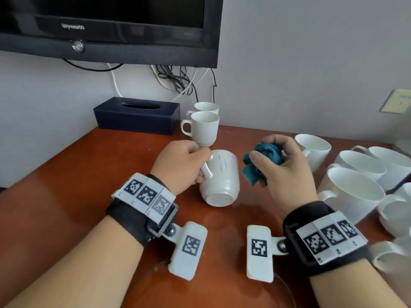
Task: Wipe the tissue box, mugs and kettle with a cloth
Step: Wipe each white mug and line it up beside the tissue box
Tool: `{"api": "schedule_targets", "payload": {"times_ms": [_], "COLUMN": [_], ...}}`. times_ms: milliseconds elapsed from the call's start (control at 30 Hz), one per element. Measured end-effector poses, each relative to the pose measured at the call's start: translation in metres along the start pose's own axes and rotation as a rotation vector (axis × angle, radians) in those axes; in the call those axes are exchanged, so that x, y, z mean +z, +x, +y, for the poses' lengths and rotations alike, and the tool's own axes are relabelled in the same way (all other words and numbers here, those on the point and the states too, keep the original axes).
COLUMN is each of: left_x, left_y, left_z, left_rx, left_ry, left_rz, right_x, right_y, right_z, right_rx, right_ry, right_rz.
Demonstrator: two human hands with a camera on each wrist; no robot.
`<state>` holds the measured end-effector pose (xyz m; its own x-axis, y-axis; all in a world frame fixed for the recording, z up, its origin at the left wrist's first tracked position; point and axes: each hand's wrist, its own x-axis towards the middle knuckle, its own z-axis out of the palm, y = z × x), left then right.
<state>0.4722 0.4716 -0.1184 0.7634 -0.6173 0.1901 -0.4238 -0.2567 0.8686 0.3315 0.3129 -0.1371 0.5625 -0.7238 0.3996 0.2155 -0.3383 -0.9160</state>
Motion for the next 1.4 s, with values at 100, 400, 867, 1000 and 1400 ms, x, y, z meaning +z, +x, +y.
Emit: {"api": "schedule_targets", "payload": {"times_ms": [100, 400, 867, 1000, 1400], "left_x": [0.002, 0.006, 0.006, 0.006, 0.006], "left_y": [-0.002, -0.012, -0.008, -0.005, -0.001], "left_z": [-0.003, -0.006, -0.012, -0.019, -0.024], "left_rx": [0.034, 0.064, 0.120, 0.115, 0.081], "left_ry": [-0.012, -0.046, -0.196, -0.152, -0.076], "left_rz": [0.010, 0.089, 0.045, 0.043, -0.011], "right_x": [0.000, -0.003, -0.004, -0.004, -0.004], "right_y": [0.003, -0.007, -0.007, -0.007, -0.006], "right_z": [0.006, -0.002, 0.000, -0.003, -0.001], "right_rx": [-0.030, -0.010, -0.094, -0.035, 0.136], "right_ry": [-0.028, 0.084, -0.023, 0.095, 0.280], "right_rz": [-0.019, -0.036, 0.003, 0.009, -0.019]}}
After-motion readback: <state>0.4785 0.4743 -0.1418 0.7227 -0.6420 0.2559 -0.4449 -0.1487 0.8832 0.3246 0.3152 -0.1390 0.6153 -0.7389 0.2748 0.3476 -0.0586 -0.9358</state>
